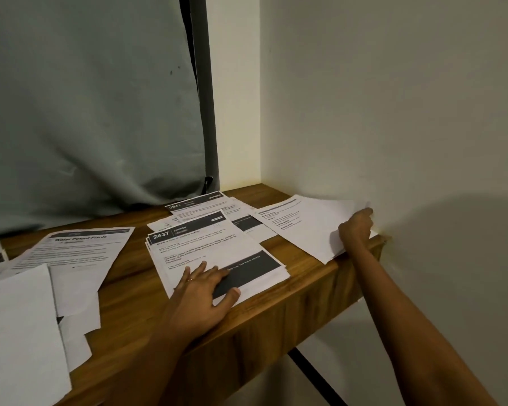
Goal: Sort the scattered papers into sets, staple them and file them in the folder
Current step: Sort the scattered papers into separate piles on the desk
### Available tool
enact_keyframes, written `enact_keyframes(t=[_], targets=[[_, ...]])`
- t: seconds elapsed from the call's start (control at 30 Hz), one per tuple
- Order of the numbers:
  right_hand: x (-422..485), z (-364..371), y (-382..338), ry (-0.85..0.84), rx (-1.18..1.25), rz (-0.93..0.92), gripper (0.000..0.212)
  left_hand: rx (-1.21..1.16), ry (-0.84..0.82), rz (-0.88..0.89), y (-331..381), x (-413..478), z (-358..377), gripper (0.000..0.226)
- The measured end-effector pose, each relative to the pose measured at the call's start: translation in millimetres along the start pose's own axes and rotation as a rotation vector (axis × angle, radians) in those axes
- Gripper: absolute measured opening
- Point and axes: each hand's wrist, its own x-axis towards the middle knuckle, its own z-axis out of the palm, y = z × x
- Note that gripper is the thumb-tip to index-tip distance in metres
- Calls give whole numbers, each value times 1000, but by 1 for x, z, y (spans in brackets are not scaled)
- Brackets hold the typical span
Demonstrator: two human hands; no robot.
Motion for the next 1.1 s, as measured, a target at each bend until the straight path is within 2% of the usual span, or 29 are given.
enact_keyframes(t=[0.17, 0.23, 0.3, 0.37, 0.43, 0.67, 0.7, 0.77, 0.83, 0.87, 0.97, 1.1], targets=[[-10, 14, 3, 112, -488, -173, 74, -24, -1, -6, -1, -1, 0, 63], [-17, 25, -2, -63, -587, -375, 72, -32, 1, -13, -1, -1, 1, 62], [-24, 39, -9, -369, -663, -569, 65, -43, 0, -20, -1, -1, 2, 61], [-29, 50, -12, -626, -736, -573, 59, -38, -10, -30, 0, -2, 1, 61], [-31, 60, -11, -708, -793, -494, 56, -32, -22, -34, 1, -3, -1, 60], [-32, 73, -12, -579, -792, -417, 53, -26, -44, -41, 6, -5, -6, 60], [-35, 76, -18, -533, -755, -452, 53, -45, -41, -36, 7, -4, -7, 60], [-43, 83, -35, -480, -518, -522, 51, -126, 9, -29, 5, -4, -13, 61], [-51, 92, -57, -526, -291, -515, 43, -219, 128, -35, -1, -1, -22, 53], [-54, 98, -66, -562, -259, -519, 38, -238, 182, -52, -7, 1, -26, 51], [-63, 115, -89, -679, -348, -613, 33, -203, 234, -159, -26, 7, -32, 66], [-76, 138, -100, -878, -537, -729, 37, -222, 184, -306, -42, 11, -23, 86]])
